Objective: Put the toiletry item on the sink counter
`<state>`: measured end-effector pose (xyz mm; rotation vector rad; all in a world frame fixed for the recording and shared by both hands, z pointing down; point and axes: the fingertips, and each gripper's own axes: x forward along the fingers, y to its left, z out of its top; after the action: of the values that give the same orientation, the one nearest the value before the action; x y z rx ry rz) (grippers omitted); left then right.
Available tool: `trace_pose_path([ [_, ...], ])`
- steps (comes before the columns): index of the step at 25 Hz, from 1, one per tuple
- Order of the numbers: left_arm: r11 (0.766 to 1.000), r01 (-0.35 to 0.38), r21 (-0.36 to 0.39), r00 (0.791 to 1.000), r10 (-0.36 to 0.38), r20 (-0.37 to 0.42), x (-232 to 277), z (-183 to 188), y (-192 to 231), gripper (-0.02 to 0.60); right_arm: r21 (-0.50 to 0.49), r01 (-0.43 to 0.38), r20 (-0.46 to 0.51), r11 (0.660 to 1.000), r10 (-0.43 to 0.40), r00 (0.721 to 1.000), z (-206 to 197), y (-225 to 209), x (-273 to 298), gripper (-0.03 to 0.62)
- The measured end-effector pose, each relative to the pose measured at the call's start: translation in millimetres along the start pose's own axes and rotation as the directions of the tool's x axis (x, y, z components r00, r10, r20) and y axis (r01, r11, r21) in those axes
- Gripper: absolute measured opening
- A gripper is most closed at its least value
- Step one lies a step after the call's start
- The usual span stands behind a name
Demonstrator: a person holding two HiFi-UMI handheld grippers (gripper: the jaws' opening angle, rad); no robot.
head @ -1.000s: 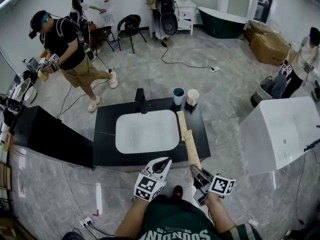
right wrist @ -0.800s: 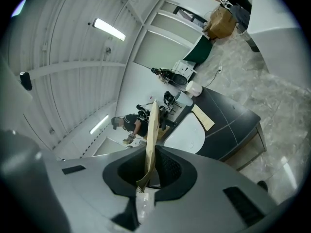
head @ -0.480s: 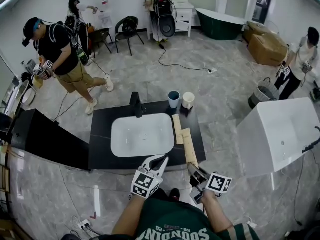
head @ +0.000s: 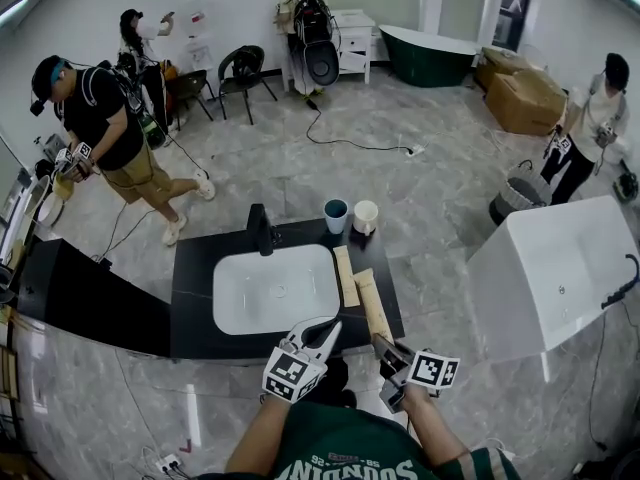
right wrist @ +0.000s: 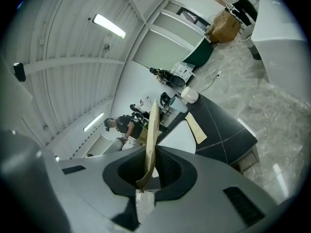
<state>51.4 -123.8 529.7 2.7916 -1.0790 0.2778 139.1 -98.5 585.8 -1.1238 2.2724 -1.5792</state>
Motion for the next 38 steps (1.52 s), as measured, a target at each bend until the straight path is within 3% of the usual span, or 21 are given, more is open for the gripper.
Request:
trace_pose_path([
  [4, 1.000, 0.021, 0.012, 1.000, -0.021, -0.019, 23, -8, 16, 0.011, 0.023, 0.026, 0.001, 0.999, -0.026, 1.000, 13, -20, 22, 0.060],
  [10, 0.998, 0.048, -0.036, 0.999, -0.048, -0.005, 61, -3, 57, 0.011, 0.062, 0.077, -0.011, 0.995, -0.076, 0.997, 44, -50, 62, 0.060],
  [16, 0.997, 0.033, -0.066, 0.999, -0.036, -0.033, 101, -11, 87, 0.011, 0.084, 0.137, -0.032, 0.987, -0.135, 0.990, 74, -87, 90, 0.060],
  [21, 0.998, 0.037, -0.051, 0.996, -0.041, -0.074, 119, -20, 103, 0.011, 0.104, 0.171, -0.055, 0.980, -0.166, 0.985, 90, -105, 110, 0.061],
  [38, 0.992, 0.018, -0.122, 0.992, -0.033, -0.123, 136, -52, 143, 0.011, 0.197, 0.312, -0.127, 0.929, -0.291, 0.948, 90, -189, 155, 0.061],
])
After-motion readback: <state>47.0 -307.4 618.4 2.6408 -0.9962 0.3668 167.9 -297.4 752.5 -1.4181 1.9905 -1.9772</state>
